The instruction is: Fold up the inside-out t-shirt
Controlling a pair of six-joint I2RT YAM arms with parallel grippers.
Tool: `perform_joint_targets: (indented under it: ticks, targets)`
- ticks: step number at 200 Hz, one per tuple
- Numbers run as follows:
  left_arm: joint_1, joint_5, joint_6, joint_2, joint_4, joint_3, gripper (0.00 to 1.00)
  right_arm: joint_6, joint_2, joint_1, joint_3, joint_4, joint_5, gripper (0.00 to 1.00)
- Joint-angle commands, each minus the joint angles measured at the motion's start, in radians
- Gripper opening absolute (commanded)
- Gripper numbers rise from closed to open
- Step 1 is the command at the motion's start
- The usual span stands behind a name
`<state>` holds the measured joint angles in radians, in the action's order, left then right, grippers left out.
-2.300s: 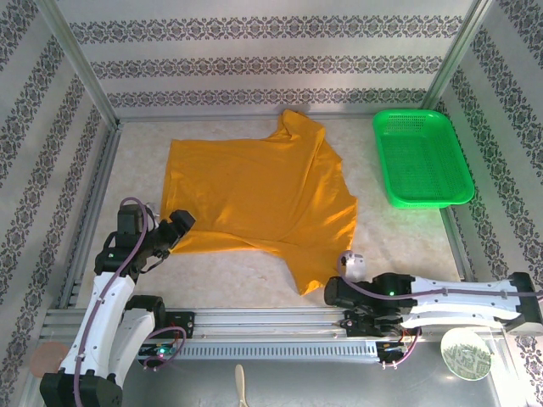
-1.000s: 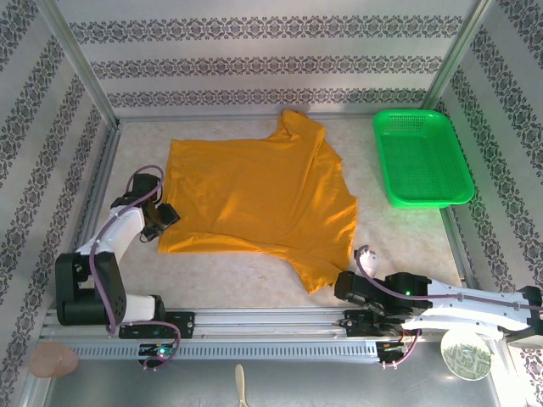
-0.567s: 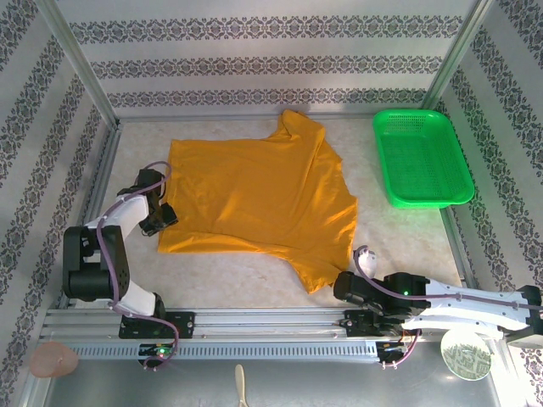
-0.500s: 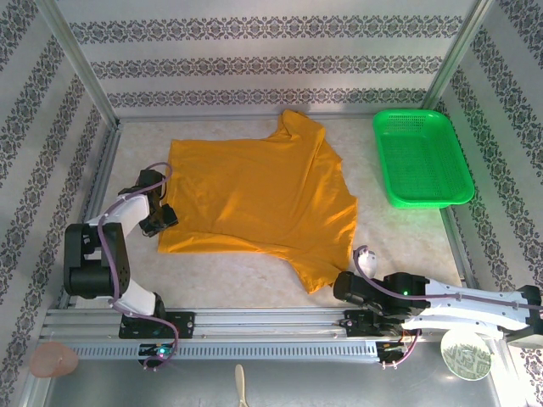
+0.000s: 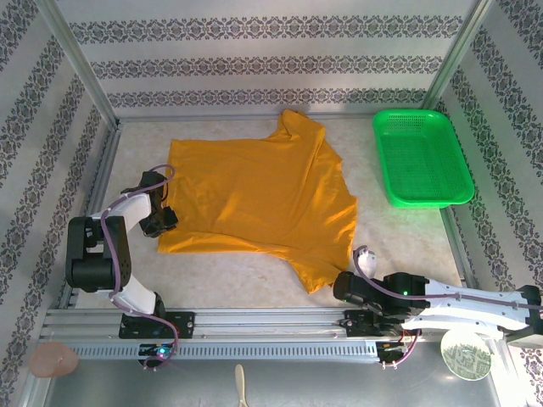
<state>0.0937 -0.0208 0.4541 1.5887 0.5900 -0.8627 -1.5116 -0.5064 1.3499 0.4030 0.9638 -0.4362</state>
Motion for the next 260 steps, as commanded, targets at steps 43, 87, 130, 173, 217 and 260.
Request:
perform_joint_targets:
  ticks: [43,87,130,173,217,260]
  targets:
    - [0.009,0.045,0.012,-0.106,0.039,-0.016,0.00,0.031,0.013,-0.012,0.004,0.089,-0.022,0.00]
    - [0.009,0.032,0.050,-0.381,0.101,0.006,0.00,0.102,0.053,-0.047,0.115,0.127,-0.062,0.00]
    - [0.010,0.021,0.077,-0.580,0.165,0.059,0.00,0.208,0.065,-0.136,0.206,0.133,-0.045,0.00]
    - [0.009,-0.033,0.123,-0.672,0.137,0.173,0.29,0.268,0.043,-0.174,0.250,0.130,-0.023,0.00]
    - [0.009,-0.086,0.154,-0.661,0.119,0.244,0.42,0.263,0.038,-0.176,0.225,0.108,-0.009,0.00]
    - [0.006,-0.095,0.285,-0.731,0.113,0.352,0.42,0.246,0.065,-0.176,0.211,0.120,-0.018,0.00]
